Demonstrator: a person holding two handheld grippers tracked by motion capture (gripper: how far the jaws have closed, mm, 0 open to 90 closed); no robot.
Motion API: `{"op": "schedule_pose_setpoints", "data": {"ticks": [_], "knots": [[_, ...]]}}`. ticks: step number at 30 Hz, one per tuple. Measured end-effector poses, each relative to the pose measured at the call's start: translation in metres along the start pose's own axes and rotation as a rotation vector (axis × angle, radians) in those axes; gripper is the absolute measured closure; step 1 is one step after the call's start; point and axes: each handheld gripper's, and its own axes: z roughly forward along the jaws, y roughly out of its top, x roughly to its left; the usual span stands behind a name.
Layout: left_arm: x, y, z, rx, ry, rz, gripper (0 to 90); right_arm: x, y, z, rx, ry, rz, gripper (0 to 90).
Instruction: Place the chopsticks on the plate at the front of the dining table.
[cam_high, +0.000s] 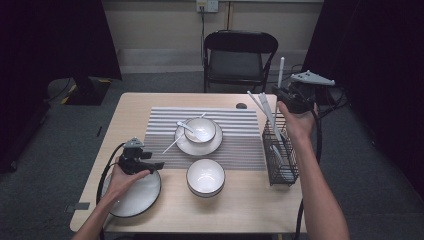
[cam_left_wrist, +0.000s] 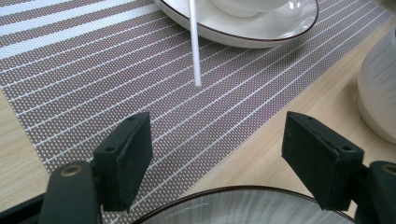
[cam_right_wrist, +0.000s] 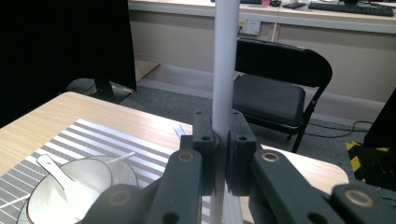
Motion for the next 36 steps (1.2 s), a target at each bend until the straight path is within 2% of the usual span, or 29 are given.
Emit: {"op": "schedule_pose_setpoints", "data": {"ticks": [10, 20, 29, 36], "knots": [[0.0, 0.0, 0.0, 0.0, -0.001, 0.001, 24.7, 0.007, 0.014, -0.004, -0.031, 0.033, 0.003, 85.2], [0.0, 0.0, 0.0, 0.002, 0.001, 0.003, 24.7, 0.023, 0.022, -0.006, -0.047, 0.089, -0.015, 85.2], [0.0, 0.0, -0.001, -0.005, -0.008, -0.013, 25.5, 0.035, 0.016, 0.002, -0.048, 0.153, 0.001, 85.2], [-0.001, 0.0, -0.003, -0.007, -0.003, 0.002, 27.2, 0.045, 0.006, 0.009, -0.032, 0.19, 0.005, 85.2]]}}
